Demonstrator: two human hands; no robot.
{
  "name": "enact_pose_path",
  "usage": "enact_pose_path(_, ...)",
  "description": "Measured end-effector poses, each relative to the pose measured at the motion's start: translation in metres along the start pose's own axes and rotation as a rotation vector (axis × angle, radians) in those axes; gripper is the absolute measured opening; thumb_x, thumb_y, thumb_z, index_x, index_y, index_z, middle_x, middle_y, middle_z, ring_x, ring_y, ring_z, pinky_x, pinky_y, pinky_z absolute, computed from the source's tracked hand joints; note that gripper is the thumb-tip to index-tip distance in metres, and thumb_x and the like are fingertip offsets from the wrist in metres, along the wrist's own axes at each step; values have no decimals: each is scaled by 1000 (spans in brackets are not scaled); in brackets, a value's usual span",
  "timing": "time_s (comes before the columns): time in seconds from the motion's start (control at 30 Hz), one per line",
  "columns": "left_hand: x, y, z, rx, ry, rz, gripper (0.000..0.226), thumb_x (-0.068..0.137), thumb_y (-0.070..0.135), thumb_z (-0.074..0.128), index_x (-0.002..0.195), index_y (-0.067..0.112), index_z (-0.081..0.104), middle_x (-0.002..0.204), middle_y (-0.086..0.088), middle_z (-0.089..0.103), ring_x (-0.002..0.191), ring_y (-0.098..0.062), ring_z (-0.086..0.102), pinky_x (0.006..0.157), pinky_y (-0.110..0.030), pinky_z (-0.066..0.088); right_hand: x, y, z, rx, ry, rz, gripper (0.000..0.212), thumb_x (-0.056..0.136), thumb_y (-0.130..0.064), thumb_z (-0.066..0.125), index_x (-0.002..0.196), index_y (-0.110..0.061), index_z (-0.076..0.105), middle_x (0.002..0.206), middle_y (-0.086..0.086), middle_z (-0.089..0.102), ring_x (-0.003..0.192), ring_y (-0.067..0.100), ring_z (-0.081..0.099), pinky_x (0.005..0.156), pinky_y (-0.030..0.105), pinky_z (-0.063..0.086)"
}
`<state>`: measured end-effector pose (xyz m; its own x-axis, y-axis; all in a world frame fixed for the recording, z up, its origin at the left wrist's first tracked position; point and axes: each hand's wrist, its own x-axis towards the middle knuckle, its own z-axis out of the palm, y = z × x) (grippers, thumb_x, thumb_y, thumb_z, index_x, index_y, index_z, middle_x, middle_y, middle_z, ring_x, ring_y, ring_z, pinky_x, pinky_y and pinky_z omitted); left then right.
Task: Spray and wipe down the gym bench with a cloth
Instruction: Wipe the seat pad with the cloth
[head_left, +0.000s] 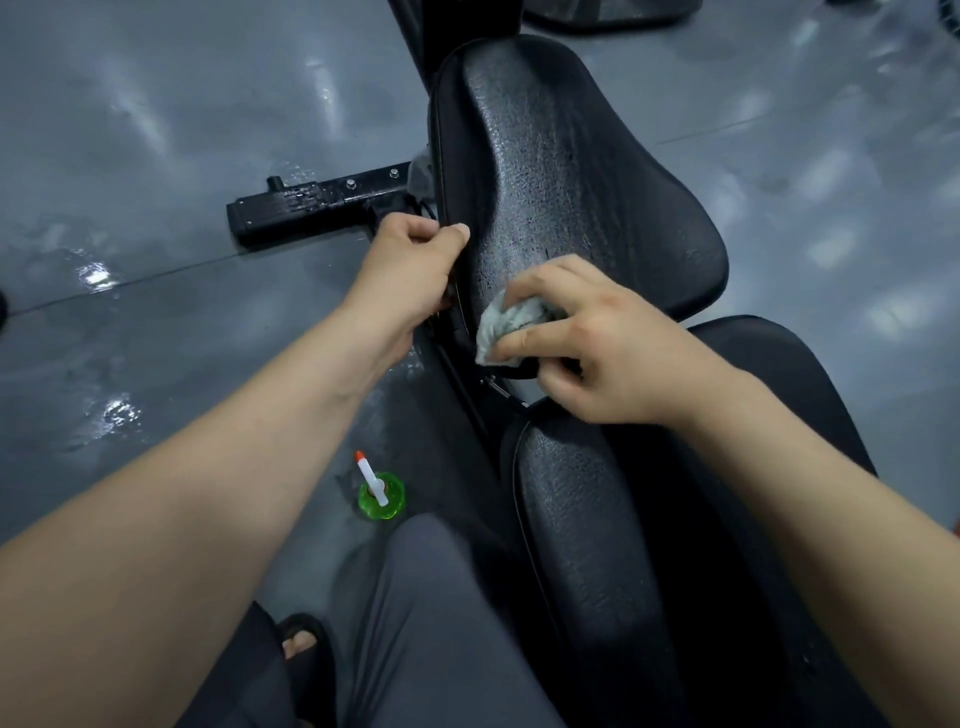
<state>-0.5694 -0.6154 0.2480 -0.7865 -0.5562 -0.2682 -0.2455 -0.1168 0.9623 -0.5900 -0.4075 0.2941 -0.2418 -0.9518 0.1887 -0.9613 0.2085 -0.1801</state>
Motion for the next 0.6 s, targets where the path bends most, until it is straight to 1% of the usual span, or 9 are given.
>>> enact_pose_path(0.1, -3, 0, 4, 28, 47, 76, 33, 88, 42, 69, 112, 28, 53, 101, 0, 62, 76, -11, 56, 71, -32, 49, -18, 11, -8, 39, 52, 40, 29, 86, -13, 64, 109, -21, 80, 121, 9, 62, 109, 31, 57, 95, 44, 47)
enact_pose_path(0.17, -5, -1, 6, 116, 91, 196, 32, 85, 38, 66, 113, 36, 51, 117, -8, 59, 89, -12, 57, 86, -34, 52, -18, 9, -7, 33, 80, 45, 23, 90, -16, 67, 107, -21, 80, 118, 9, 64, 108, 31, 58, 93, 44, 48)
enact_pose_path(0.2, -7, 0, 7, 166, 105, 257, 30, 88, 32, 64, 116, 37, 53, 121, -8, 54, 92, -8, 55, 96, -31, 50, -15, 6, -5, 20, 77, 28, 22, 91, -17, 66, 107, -22, 80, 117, 8, 64, 108, 30, 58, 92, 44, 48)
enact_pose_path(0.27, -11, 0, 10, 245, 125, 335, 30, 95, 18, 57, 121, 31, 60, 122, -4, 45, 93, -3, 51, 104, -22, 42, -10, 1, -3, 0, 47, -22, 22, 93, -16, 65, 109, -24, 79, 119, 7, 63, 110, 29, 57, 93, 42, 49)
enact_pose_path(0.3, -13, 0, 13, 265, 133, 344, 30, 96, 16, 54, 123, 29, 62, 121, -2, 43, 95, -4, 51, 106, -22, 40, -12, 2, -4, 0, 29, -33, 23, 93, -16, 65, 110, -25, 79, 120, 6, 63, 111, 28, 57, 94, 41, 49)
enact_pose_path(0.37, -14, -1, 18, 259, 149, 332, 30, 96, 19, 52, 122, 30, 64, 119, 2, 41, 102, -7, 53, 110, -27, 39, -23, 11, -9, 4, 12, -16, 23, 94, -16, 65, 110, -27, 78, 123, 5, 62, 112, 27, 57, 93, 42, 49)
enact_pose_path(0.43, -14, -2, 22, 259, 155, 328, 27, 92, 34, 53, 118, 36, 62, 119, 4, 40, 108, -11, 55, 113, -34, 38, -37, 24, -15, -6, 44, 52, 22, 95, -18, 65, 110, -26, 79, 122, 7, 63, 111, 29, 58, 93, 44, 48)
enact_pose_path(0.5, -14, -5, 25, 267, 155, 338, 31, 91, 46, 56, 119, 36, 60, 121, 3, 39, 114, -16, 55, 114, -36, 38, -44, 27, -17, -15, 85, 99, 20, 97, -20, 64, 109, -23, 79, 120, 8, 63, 108, 31, 59, 92, 45, 48)
enact_pose_path(0.6, -17, -11, 28, 272, 177, 377, 37, 93, 46, 61, 127, 30, 59, 126, -1, 39, 120, -20, 51, 114, -35, 37, -38, 12, -11, -1, 68, 36, 20, 98, -16, 61, 107, -21, 78, 119, 6, 64, 108, 30, 59, 93, 43, 49)
